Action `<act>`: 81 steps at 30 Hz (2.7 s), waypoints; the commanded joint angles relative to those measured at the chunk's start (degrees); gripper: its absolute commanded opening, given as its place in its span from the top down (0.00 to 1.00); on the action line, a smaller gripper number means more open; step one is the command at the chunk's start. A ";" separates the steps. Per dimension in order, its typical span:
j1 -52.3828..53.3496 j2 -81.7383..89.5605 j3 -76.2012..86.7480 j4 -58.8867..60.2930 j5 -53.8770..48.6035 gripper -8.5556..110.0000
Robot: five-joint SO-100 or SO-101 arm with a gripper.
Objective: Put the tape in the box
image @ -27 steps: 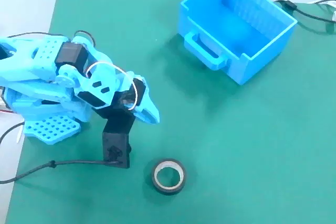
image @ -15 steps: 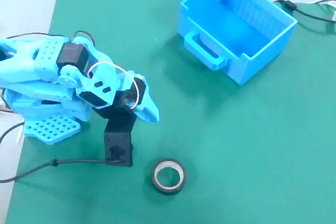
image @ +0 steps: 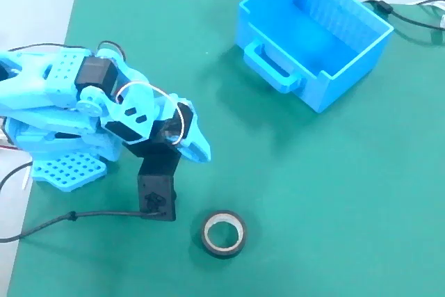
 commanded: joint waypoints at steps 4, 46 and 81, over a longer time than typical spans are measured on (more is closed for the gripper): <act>0.09 0.70 -0.35 -0.35 -0.97 0.93; 18.54 -29.53 -40.08 17.40 -7.47 0.90; 26.98 -44.74 -27.77 1.58 -10.90 0.89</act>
